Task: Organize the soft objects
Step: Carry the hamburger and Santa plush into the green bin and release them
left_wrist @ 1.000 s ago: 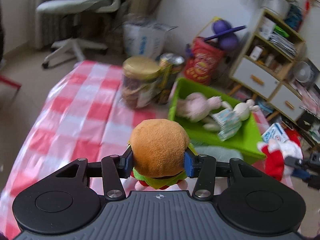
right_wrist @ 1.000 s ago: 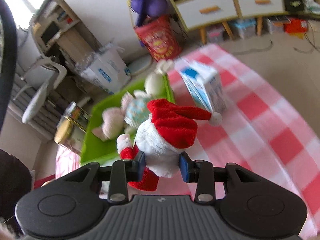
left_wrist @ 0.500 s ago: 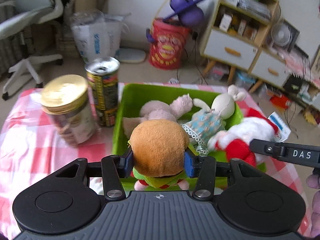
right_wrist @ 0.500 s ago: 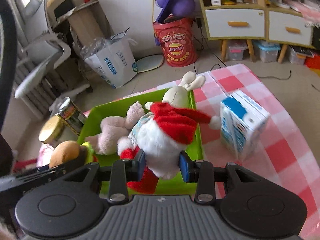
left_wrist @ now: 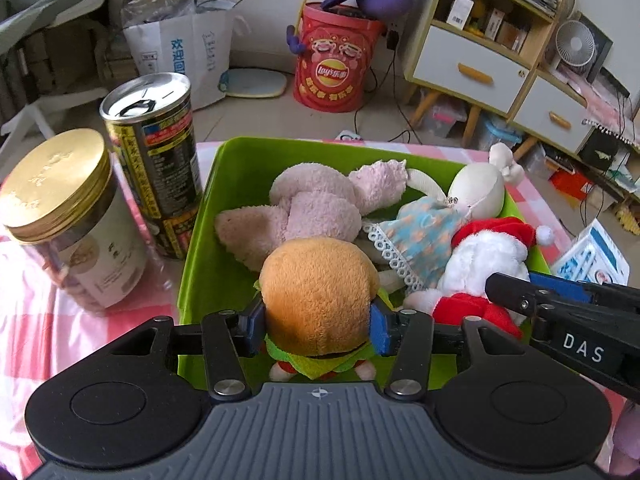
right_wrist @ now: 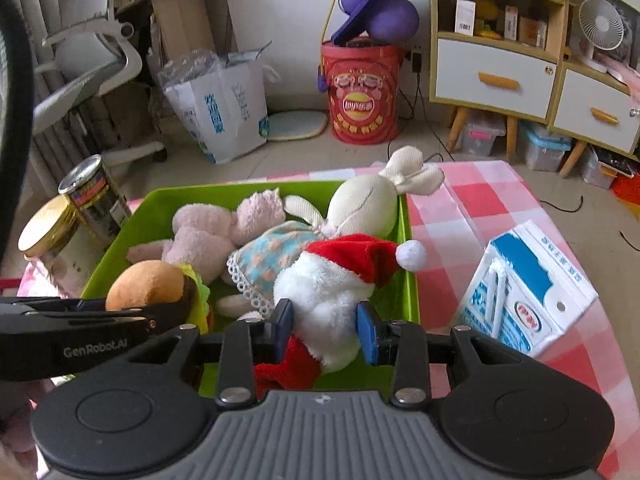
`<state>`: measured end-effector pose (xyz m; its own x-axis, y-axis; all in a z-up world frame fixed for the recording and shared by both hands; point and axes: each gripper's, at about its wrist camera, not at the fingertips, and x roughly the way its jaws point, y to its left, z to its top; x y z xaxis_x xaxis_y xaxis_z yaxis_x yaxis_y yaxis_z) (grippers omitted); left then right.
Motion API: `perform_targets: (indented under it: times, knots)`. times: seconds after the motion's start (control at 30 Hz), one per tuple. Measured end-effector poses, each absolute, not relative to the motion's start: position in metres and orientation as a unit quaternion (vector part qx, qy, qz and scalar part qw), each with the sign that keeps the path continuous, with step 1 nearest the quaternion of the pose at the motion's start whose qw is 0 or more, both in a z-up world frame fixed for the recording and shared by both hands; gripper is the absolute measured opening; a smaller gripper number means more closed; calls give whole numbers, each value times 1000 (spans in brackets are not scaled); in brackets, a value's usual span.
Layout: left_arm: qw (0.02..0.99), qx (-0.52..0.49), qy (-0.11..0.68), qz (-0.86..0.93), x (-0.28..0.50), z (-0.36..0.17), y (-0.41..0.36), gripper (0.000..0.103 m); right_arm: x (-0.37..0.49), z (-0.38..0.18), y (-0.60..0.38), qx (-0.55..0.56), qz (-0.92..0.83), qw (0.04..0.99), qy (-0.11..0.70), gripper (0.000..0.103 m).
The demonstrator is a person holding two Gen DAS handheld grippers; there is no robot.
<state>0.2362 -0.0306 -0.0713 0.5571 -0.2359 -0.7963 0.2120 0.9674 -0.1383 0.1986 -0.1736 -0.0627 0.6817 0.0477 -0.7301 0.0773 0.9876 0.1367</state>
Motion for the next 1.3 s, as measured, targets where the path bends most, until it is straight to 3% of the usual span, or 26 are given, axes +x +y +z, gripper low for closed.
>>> perform_targets:
  times: [0.4, 0.53, 0.63, 0.87, 1.13, 1.3]
  knots:
    - [889, -11, 433, -150, 237, -77, -31, 62, 199, -62, -181, 103, -8, 919, 381, 22]
    - [886, -10, 437, -153, 233, -73, -29, 67, 197, -54, -182, 113, 5, 917, 382, 34]
    - [890, -8, 428, -156, 226, -66, -28, 80, 192, -46, -183, 121, 11, 917, 380, 47]
    - [892, 1, 424, -157, 206, -50, -22, 87, 174, -24, -185, 122, 14, 918, 378, 62]
    - [899, -6, 415, -141, 172, -32, -2, 98, 143, -9, -188, 134, 14, 913, 386, 68]
    - [901, -14, 419, -110, 144, -22, 18, 98, 121, -5, -183, 138, 33, 907, 396, 72]
